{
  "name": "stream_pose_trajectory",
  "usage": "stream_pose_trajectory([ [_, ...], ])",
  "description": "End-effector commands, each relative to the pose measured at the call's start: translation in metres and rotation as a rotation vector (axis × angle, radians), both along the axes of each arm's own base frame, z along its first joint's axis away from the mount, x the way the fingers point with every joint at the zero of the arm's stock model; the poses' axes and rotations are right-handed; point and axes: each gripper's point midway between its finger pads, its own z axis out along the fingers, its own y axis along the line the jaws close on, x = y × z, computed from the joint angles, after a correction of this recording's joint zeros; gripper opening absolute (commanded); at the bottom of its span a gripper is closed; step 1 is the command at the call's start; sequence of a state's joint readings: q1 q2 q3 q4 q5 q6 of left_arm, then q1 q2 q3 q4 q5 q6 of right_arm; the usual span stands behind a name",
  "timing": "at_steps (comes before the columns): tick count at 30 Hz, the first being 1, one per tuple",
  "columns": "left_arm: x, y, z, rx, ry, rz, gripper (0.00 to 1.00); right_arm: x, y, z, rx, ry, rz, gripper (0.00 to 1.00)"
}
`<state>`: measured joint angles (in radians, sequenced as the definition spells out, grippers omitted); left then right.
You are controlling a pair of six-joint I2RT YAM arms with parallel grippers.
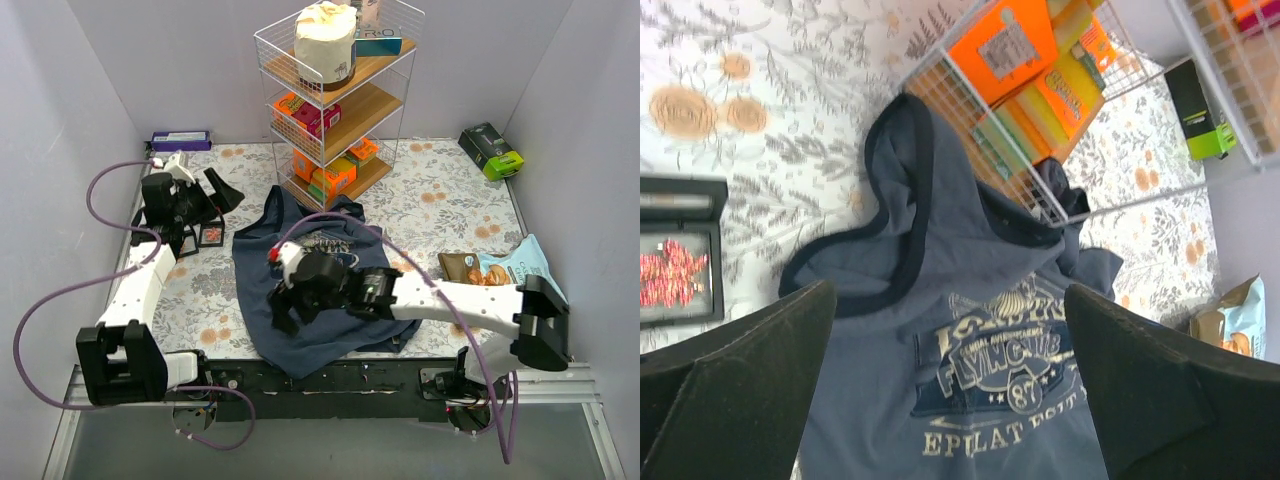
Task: Pin the brooch onto the clothing
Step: Flatten out the clothes at the center of the board.
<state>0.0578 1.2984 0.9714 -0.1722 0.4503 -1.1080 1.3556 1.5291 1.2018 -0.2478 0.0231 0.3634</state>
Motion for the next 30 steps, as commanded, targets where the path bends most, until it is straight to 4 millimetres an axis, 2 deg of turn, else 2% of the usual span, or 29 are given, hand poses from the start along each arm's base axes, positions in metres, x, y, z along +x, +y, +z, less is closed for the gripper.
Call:
stream_pose_trajectory([
  [1, -0.033, -0.001, -0.044, 0.010, 0.122, 0.042, 0.98, 0.074, -0.067, -0.012, -0.034, -0.026, -0.229, 0.85],
  [2, -0.036, -0.002, -0.060, 0.021, 0.165, 0.036, 0.98, 0.085, -0.080, -0.017, -0.048, -0.033, -0.258, 0.85],
  [3, -0.043, -0.002, -0.075, 0.028, 0.219, 0.032, 0.98, 0.109, -0.105, -0.030, -0.083, -0.027, -0.337, 0.85],
  [5, -0.048, -0.002, -0.091, 0.045, 0.279, 0.025, 0.98, 0.130, -0.131, -0.031, -0.093, -0.043, -0.397, 0.86],
  [6, -0.052, -0.002, -0.103, 0.058, 0.324, 0.017, 0.98, 0.152, -0.152, -0.033, -0.101, -0.044, -0.472, 0.87],
  [8, -0.056, 0.000, -0.111, 0.073, 0.353, 0.021, 0.98, 0.167, -0.178, -0.042, -0.119, -0.040, -0.525, 0.88],
  [9, -0.058, 0.000, -0.116, 0.081, 0.368, 0.019, 0.98, 0.186, -0.199, -0.044, -0.116, -0.035, -0.598, 0.88],
  [11, -0.061, 0.004, -0.124, 0.099, 0.394, 0.032, 0.98, 0.193, -0.216, -0.058, -0.121, -0.006, -0.625, 0.88],
  [12, -0.064, 0.004, -0.131, 0.103, 0.418, 0.034, 0.98, 0.206, -0.231, -0.061, -0.117, -0.003, -0.673, 0.88],
  [13, -0.065, 0.004, -0.135, 0.103, 0.432, 0.030, 0.98, 0.209, -0.237, -0.070, -0.132, 0.014, -0.687, 0.88],
  [15, -0.067, 0.005, -0.145, 0.109, 0.463, 0.026, 0.98, 0.221, -0.246, -0.075, -0.125, 0.015, -0.710, 0.87],
  [16, -0.071, -0.004, -0.155, 0.130, 0.491, -0.008, 0.98, 0.224, -0.248, -0.083, -0.138, 0.029, -0.714, 0.87],
  [21, -0.072, -0.008, -0.173, 0.139, 0.545, -0.049, 0.98, 0.242, -0.254, -0.101, -0.150, 0.053, -0.721, 0.86],
  [23, -0.073, -0.012, -0.184, 0.152, 0.573, -0.079, 0.95, 0.248, -0.254, -0.109, -0.156, 0.066, -0.721, 0.86],
  [25, -0.070, -0.015, -0.184, 0.153, 0.580, -0.103, 0.92, 0.254, -0.255, -0.115, -0.162, 0.078, -0.725, 0.86],
  [28, -0.066, -0.017, -0.192, 0.152, 0.604, -0.119, 0.78, 0.262, -0.251, -0.121, -0.164, 0.087, -0.721, 0.83],
  [29, -0.065, -0.018, -0.193, 0.147, 0.606, -0.127, 0.68, 0.264, -0.250, -0.123, -0.167, 0.090, -0.718, 0.82],
  [30, -0.065, -0.020, -0.199, 0.140, 0.626, -0.134, 0.63, 0.264, -0.251, -0.127, -0.177, 0.098, -0.719, 0.80],
])
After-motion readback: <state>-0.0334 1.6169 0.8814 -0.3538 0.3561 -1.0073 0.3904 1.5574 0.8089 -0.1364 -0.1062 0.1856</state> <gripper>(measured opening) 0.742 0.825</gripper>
